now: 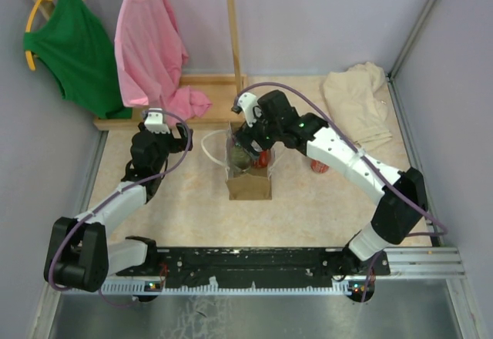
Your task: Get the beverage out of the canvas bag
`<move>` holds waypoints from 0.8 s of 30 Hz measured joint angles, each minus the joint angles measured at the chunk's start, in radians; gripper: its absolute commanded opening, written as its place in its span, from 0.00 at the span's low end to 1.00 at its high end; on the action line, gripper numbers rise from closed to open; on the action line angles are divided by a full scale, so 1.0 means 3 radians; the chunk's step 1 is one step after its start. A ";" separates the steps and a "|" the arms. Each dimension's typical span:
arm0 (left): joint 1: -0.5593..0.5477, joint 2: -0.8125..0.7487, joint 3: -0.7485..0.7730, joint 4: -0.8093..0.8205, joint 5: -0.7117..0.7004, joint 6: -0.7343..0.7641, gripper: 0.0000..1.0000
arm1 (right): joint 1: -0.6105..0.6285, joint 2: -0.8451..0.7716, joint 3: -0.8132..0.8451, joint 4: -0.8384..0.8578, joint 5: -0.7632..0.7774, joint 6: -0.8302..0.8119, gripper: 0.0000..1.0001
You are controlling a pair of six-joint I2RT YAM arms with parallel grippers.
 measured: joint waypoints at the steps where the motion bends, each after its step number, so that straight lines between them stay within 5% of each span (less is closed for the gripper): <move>1: 0.0000 0.0000 0.0000 0.0000 0.0000 0.0001 1.00 | 0.0000 0.0000 -0.0013 0.0014 -0.0047 0.0004 0.90; 13: -0.0001 0.0015 0.0000 0.0000 0.0000 0.0001 1.00 | 0.0006 0.0060 -0.0262 0.0257 -0.0596 0.0177 0.83; 24: -0.0001 0.0015 0.0000 0.0000 0.0000 0.0000 1.00 | 0.0092 0.0359 -0.0262 0.0435 -0.0301 0.0287 0.73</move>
